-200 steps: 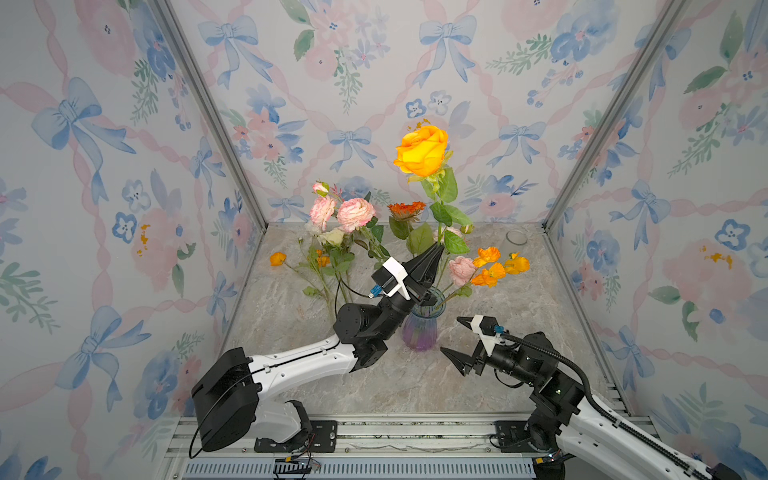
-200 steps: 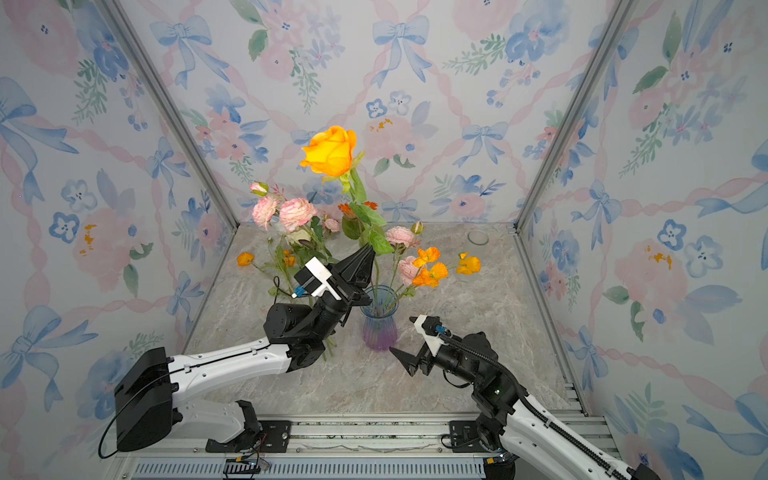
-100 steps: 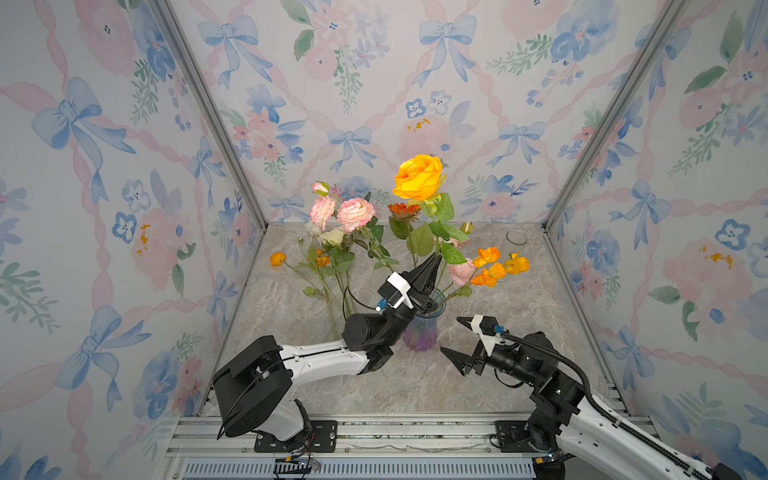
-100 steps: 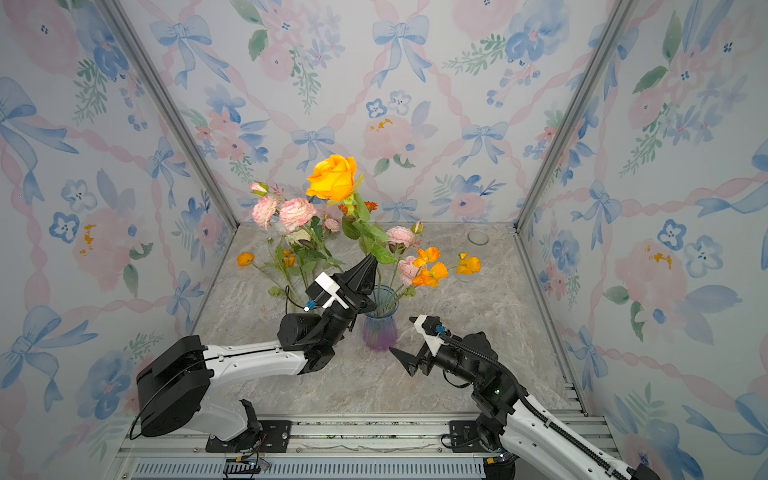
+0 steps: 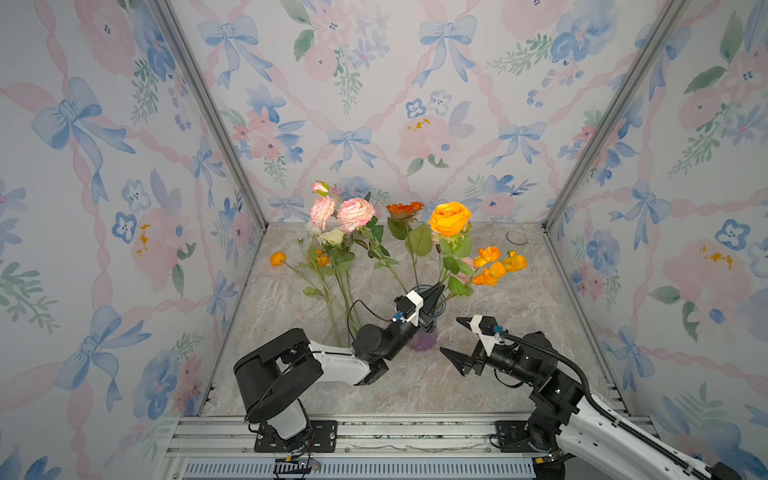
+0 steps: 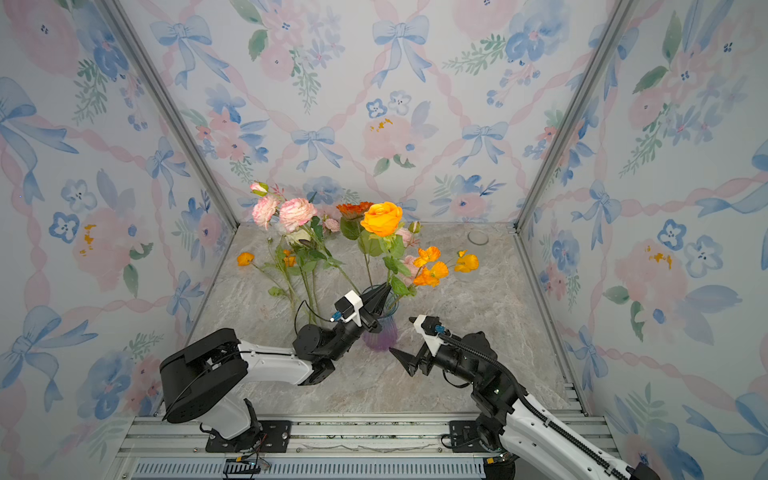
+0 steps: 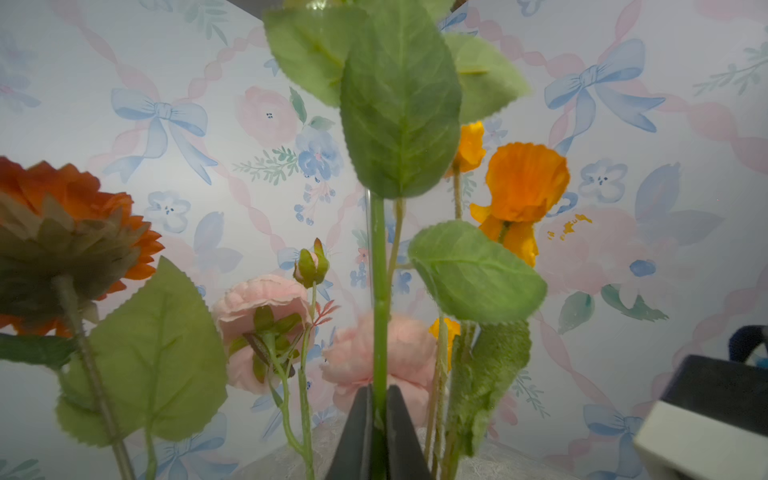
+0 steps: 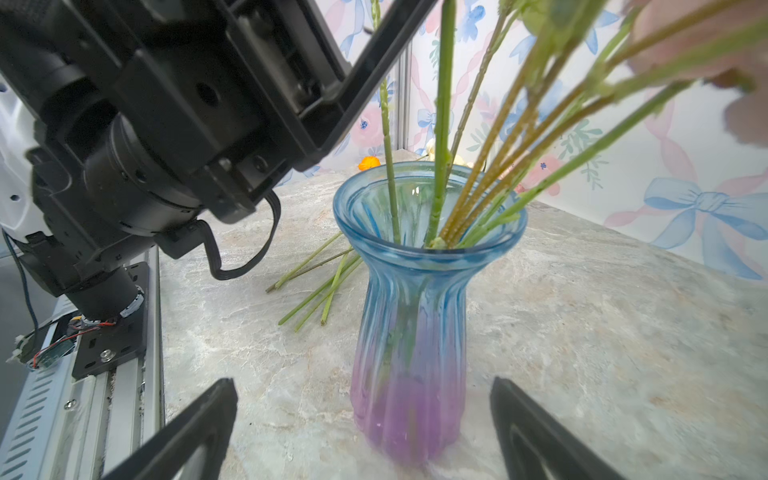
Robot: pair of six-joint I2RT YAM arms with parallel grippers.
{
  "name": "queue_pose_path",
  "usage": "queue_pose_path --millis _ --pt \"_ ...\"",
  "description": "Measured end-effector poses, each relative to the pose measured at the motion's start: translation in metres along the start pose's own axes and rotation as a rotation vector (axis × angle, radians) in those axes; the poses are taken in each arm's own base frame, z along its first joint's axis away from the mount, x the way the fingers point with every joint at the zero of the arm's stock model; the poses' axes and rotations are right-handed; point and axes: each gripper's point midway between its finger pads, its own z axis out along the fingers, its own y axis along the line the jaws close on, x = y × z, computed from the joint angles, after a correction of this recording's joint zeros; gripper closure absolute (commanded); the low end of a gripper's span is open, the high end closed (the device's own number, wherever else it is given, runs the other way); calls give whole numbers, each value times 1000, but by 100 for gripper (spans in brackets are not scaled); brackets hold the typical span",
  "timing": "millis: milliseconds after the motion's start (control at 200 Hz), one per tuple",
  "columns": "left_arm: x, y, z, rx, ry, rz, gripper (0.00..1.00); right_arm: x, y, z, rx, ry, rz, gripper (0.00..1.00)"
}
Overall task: Arrange the flowers into the vase
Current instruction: 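Carry the yellow rose over the vase and lower its stem inside, then open the left gripper and withdraw it from the vase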
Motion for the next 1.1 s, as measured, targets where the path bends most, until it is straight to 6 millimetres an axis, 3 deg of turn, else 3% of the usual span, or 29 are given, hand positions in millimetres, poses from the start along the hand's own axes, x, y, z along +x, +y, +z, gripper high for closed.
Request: queue_pose_path --millis 195,400,680,800,930,1100 --pt "19 -3 -20 9 69 -7 86 0 0 0 0 1 0 3" --pt "20 -1 -32 -1 86 -12 80 2 0 1 0 7 2 3" --pt "12 4 -54 -16 95 -26 22 2 0 1 0 7 2 3" --pt "-12 9 -57 -26 42 -29 2 3 -1 2 1 10 3 3" --pt "-39 15 -58 -41 5 -38 2 3 -1 2 2 10 3 3" --pt "-48 26 -72 -76 40 -32 2 1 -2 1 9 3 0 3"
